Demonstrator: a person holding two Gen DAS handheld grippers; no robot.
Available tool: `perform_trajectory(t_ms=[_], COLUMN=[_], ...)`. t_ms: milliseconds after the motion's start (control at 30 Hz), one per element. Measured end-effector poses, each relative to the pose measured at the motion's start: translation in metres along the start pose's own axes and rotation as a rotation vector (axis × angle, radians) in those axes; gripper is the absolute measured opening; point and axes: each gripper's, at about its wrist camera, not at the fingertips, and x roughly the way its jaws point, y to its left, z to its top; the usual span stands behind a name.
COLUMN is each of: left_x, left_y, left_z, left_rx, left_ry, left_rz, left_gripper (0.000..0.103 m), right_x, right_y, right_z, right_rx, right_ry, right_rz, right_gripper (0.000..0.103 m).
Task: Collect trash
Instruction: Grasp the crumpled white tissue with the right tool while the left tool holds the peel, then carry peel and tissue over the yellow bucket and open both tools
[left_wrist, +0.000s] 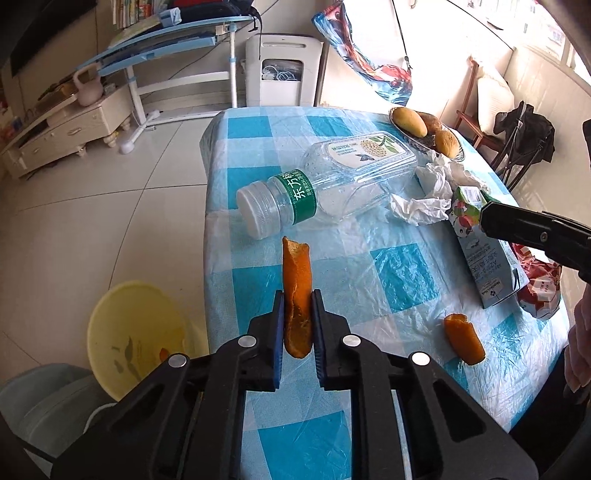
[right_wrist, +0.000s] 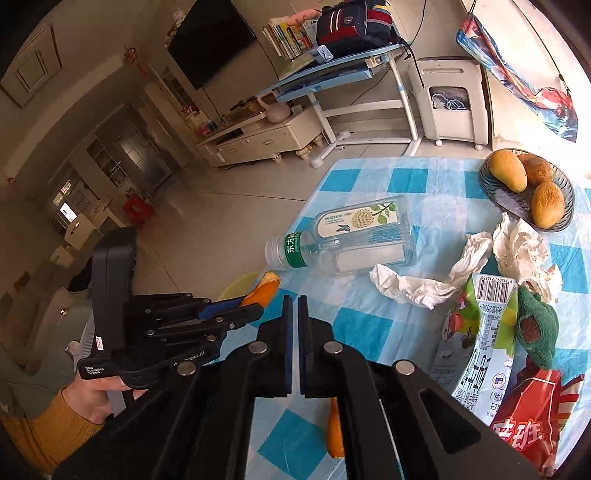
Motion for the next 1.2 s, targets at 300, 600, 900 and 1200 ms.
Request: perform_trajectory(t_ms=[300,600,900,1200], left_x=[0.01,0.023,-0.002,-0.044], left_y=[-0.008,-0.008,0.012,0.045], left_z=[-0.006,-0.003,-0.007,-0.016], left_rx=[0.003,0.004,-0.113,-0.243], left_ry=[0.002,0.015,-0.031,-0.139], left_rz=[0.051,0.085,-0.056,-0.014], left_gripper=[0.018,0.017,0.012,0.012], right_x=[0.065,0.038,-0.023,-0.022], right_y=[-0.012,-0.013,0.003,0.013], right_z=[0.019,0.014,-0.006,-0.013], right_rx=[-0.236,-0.119,0.168,0.253], right_ry=[0.134,0.112,-0.065,-0.088], right_rz=[-0.37,-0.161,0.266,0.391], right_gripper=[0.055,0.009,0.009,0.009])
